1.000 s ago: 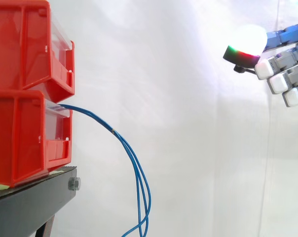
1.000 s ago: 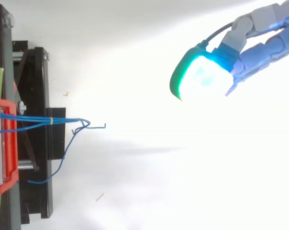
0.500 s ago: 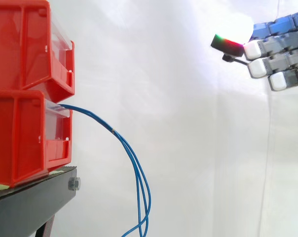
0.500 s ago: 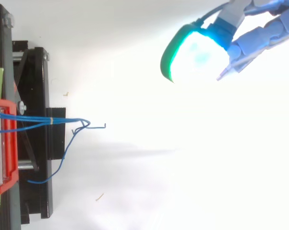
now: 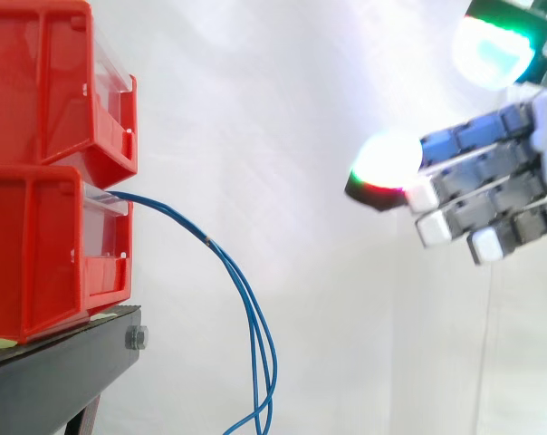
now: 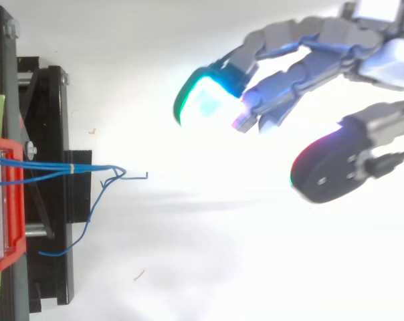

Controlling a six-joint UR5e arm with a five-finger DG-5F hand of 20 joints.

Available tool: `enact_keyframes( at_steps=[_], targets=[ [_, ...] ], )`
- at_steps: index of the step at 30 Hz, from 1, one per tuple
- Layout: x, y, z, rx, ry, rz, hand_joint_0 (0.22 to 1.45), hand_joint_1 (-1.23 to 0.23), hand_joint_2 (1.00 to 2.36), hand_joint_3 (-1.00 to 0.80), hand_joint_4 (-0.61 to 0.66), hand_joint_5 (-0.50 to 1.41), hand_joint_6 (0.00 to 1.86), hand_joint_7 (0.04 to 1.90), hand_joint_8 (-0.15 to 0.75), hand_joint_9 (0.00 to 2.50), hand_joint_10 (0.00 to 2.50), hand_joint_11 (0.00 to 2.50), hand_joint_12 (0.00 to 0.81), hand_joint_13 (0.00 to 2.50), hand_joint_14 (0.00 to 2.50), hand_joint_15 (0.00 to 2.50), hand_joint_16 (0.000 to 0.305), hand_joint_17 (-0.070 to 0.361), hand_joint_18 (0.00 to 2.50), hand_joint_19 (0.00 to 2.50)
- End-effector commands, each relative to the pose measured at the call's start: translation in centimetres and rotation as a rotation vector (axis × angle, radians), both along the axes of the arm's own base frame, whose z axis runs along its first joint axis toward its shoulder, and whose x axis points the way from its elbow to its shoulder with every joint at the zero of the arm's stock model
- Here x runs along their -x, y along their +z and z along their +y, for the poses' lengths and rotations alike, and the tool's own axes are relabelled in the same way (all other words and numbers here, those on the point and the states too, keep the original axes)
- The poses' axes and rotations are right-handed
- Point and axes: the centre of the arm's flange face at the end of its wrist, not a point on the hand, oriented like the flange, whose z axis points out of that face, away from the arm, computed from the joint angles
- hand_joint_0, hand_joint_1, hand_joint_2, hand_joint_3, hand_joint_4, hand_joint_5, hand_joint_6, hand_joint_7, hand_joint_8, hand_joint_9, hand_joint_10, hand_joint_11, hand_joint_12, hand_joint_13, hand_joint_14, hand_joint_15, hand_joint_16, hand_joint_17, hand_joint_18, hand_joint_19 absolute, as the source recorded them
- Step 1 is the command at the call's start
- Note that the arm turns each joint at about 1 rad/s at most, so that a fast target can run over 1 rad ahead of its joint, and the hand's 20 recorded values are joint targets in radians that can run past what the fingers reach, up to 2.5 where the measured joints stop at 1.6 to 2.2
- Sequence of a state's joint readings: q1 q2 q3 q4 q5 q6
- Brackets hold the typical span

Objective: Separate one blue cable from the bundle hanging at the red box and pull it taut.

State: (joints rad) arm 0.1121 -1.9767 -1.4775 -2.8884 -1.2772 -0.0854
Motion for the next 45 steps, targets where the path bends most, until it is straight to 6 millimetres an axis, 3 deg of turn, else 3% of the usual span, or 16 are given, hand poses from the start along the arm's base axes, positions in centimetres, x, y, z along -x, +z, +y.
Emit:
enact_keyframes(
  at_steps=[1, 4, 9, 12, 18, 45],
  targets=[
    [-0.8, -1.2, 0.4, -0.005, 0.002, -0.008, 0.52, -0.73, 1.0, -0.47, 0.21, -0.22, 0.5, 0.84, 0.297, 0.66, 0.01, 0.41, 0.342, 0.71, 0.01, 0.35, 0.047, 0.106, 0.81, 0.49],
    [-0.9, -1.1, 0.5, -0.007, 0.003, -0.011, 0.52, -0.75, 1.0, -0.46, 0.21, -0.22, 0.5, 0.85, 0.294, 0.64, 0.01, 0.42, 0.333, 0.7, 0.01, 0.35, 0.045, 0.101, 0.78, 0.46],
    [-1.5, -3.7, 0.6, -0.023, 0.006, 0.025, 0.52, -0.82, 1.0, -0.49, 0.2, -0.23, 0.5, 0.86, 0.286, 0.6, 0.01, 0.43, 0.329, 0.66, 0.01, 0.34, 0.044, 0.098, 0.74, 0.44],
    [-2.1, -4.0, 0.8, -0.064, 0.017, 0.018, 0.53, -0.85, 1.0, -0.5, 0.2, -0.23, 0.5, 0.86, 0.279, 0.59, 0.01, 0.44, 0.327, 0.65, 0.01, 0.34, 0.043, 0.097, 0.72, 0.43],
    [-3.1, -5.8, 0.7, -0.094, 0.019, 0.03, 0.52, -0.82, 1.0, -0.5, 0.2, -0.22, 0.5, 0.87, 0.281, 0.61, 0.01, 0.44, 0.325, 0.66, 0.01, 0.34, 0.042, 0.095, 0.7, 0.41],
    [-3.9, -4.9, -0.6, -0.021, -0.03, -0.018, 0.51, -0.69, 1.0, -0.47, 0.21, -0.2, 0.5, 0.86, 0.295, 0.67, 0.01, 0.43, 0.333, 0.67, 0.01, 0.33, 0.043, 0.096, 0.67, 0.38]
  ],
)
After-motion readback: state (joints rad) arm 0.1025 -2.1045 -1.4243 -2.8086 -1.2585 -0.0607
